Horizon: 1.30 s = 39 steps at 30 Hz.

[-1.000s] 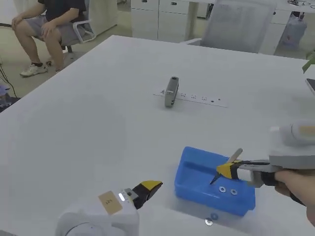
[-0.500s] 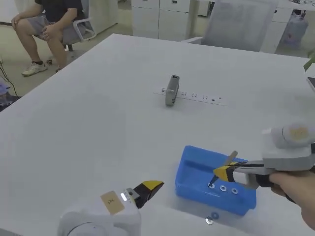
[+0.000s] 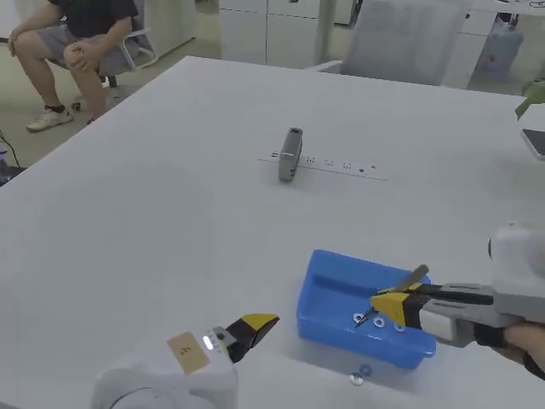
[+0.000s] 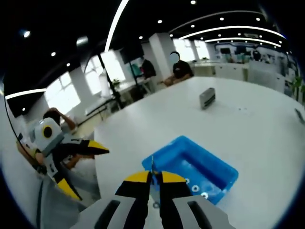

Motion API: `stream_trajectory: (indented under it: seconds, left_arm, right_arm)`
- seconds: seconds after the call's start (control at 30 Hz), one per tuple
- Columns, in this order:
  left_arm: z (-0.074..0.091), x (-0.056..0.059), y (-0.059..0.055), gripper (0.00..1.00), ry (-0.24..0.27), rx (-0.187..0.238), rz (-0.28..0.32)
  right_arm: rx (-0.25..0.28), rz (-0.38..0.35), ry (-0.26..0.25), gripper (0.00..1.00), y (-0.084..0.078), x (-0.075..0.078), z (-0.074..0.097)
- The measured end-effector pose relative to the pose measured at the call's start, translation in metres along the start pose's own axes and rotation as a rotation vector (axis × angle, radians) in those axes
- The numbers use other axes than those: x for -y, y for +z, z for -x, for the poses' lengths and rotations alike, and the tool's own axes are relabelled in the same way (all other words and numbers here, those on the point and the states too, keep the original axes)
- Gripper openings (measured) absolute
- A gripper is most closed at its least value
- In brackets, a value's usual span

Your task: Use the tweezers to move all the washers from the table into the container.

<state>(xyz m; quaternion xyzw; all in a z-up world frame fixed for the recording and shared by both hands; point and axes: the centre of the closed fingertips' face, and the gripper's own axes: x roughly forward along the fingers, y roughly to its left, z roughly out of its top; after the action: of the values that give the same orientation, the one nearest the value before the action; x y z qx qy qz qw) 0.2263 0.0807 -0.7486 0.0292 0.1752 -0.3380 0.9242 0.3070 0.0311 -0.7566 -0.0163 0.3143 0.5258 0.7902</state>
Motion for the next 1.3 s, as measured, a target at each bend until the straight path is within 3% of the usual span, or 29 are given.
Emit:
stream_trajectory:
  seconds: [0.13,0.33,0.5,0.93,1.2,1.3]
  left_arm:
    - [0.000,0.001,0.000,0.70,-0.004,-0.003,-0.003]
    - [-0.001,0.001,-0.002,0.70,-0.008,-0.009,-0.009]
    - [-0.001,0.000,-0.002,0.69,-0.004,-0.011,-0.007]
    - [-0.002,0.000,-0.004,0.69,-0.004,-0.020,-0.012]
    - [-0.002,0.001,-0.005,0.69,-0.006,-0.021,-0.015]
    - [-0.001,0.000,-0.005,0.68,-0.003,-0.021,-0.014]
  right_arm:
    - [-0.056,0.064,0.011,0.04,-0.018,-0.008,0.001]
    - [-0.136,0.147,-0.028,0.04,-0.043,-0.001,-0.006]
    - [-0.155,0.157,-0.035,0.04,-0.052,0.002,-0.013]
    - [-0.200,0.198,-0.044,0.04,-0.059,0.005,-0.018]
    - [-0.317,0.335,-0.034,0.03,-0.063,0.006,-0.020]
    - [-0.333,0.335,-0.015,0.03,-0.062,0.006,-0.023]
